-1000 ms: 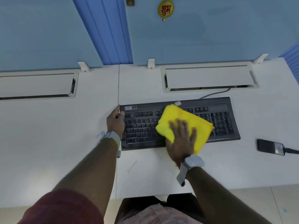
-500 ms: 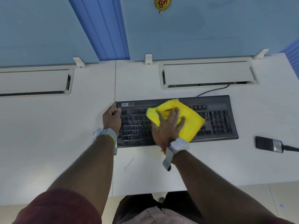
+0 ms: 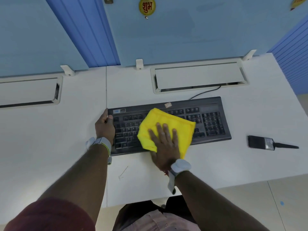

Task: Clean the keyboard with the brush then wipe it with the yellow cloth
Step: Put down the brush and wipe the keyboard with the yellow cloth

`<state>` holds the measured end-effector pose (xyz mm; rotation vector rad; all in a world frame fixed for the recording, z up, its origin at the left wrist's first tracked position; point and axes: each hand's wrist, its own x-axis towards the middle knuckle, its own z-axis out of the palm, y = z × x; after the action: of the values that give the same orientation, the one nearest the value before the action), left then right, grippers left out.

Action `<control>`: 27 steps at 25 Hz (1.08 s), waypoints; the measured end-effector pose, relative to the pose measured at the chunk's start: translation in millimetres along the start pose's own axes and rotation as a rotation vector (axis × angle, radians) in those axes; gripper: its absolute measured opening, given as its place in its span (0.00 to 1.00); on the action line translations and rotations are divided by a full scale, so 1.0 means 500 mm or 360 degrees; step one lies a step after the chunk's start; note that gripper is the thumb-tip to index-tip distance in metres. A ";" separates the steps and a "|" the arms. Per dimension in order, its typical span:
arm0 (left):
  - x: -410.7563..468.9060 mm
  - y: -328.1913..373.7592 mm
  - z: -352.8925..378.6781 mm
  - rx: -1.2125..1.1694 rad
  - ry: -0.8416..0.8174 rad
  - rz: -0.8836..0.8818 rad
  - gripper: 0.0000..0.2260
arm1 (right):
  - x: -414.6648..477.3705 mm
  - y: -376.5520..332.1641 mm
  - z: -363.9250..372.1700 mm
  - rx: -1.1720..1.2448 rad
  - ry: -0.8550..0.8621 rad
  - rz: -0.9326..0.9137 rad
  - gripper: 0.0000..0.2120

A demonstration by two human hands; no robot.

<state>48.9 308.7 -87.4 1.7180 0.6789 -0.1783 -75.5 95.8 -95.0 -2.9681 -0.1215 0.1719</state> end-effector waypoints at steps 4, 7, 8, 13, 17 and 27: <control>0.000 -0.004 -0.005 0.0040 -0.0018 0.0019 0.21 | -0.010 0.129 -0.027 0.0089 0.0153 0.0767 0.36; 0.001 -0.007 -0.009 0.0059 -0.0016 0.0045 0.21 | 0.062 0.202 -0.087 0.0510 0.0332 0.1459 0.31; 0.000 -0.008 -0.008 0.0054 -0.0011 0.0050 0.21 | 0.090 0.228 -0.105 0.0605 0.0372 0.1527 0.30; -0.005 -0.007 -0.004 0.0023 0.0006 0.0059 0.21 | 0.152 0.275 -0.093 0.0365 0.0484 0.1297 0.33; -0.003 -0.008 -0.004 0.0031 0.0021 0.0097 0.21 | 0.177 0.218 -0.076 0.0180 0.0539 0.1210 0.23; 0.023 -0.018 -0.018 -0.0143 -0.0053 0.0006 0.17 | 0.202 -0.177 -0.026 0.0294 -0.0117 0.0055 0.29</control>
<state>51.6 321.9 -97.9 1.6267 0.6496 -0.1705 19.9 190.0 -78.0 -2.7820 -0.0597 0.2807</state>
